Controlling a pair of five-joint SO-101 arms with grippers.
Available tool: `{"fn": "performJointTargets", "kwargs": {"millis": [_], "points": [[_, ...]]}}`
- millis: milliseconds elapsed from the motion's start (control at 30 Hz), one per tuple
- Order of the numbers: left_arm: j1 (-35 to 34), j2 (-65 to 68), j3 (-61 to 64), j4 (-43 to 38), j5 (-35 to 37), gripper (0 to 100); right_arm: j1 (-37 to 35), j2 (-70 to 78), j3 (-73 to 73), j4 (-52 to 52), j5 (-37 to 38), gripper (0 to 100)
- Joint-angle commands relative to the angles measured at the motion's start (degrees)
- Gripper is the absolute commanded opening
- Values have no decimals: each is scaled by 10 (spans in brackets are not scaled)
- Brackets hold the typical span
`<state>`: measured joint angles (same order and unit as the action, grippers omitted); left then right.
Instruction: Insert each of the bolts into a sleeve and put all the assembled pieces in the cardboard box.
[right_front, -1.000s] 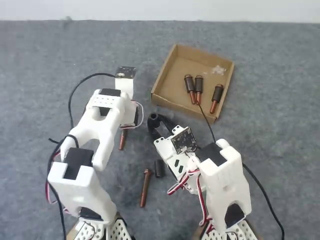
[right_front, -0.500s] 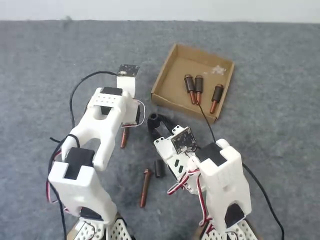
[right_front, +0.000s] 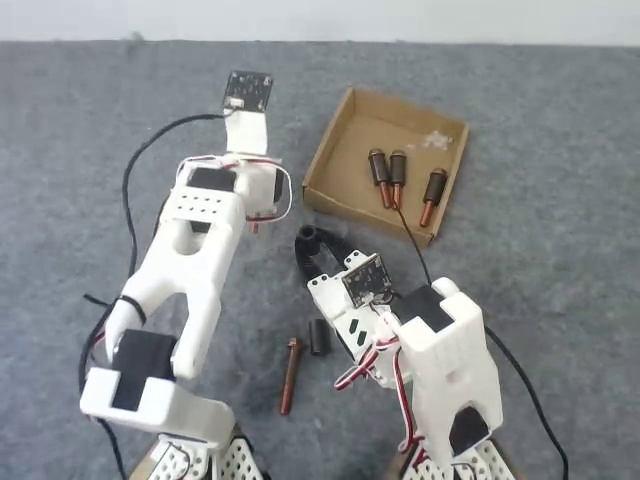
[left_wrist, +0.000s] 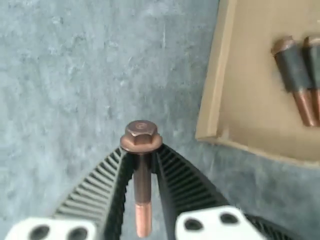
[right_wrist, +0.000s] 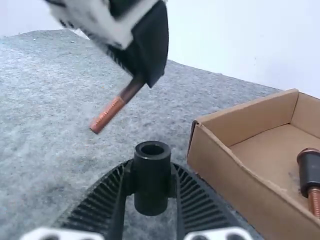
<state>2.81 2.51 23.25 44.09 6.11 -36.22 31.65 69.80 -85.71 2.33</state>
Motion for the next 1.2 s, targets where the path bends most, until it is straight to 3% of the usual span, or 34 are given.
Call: {"fn": "performJointTargets", "kwargs": {"millis": [0,133,900,1000,1167], "points": [[2,-41,49,-118,-3,12,7,-35,1,0,-7,6],[2,-47,78,-165,-2,12,7,-35,1,0,-7,6],[87,-280,250,-172,-5,13,7,-35,1,-1,-7,6],[97,-297,294,-247,-3,13,7,-35,1,-1,-7,6],[98,-309,408,-479,40,13,7,-35,1,-1,-7,6]]}}
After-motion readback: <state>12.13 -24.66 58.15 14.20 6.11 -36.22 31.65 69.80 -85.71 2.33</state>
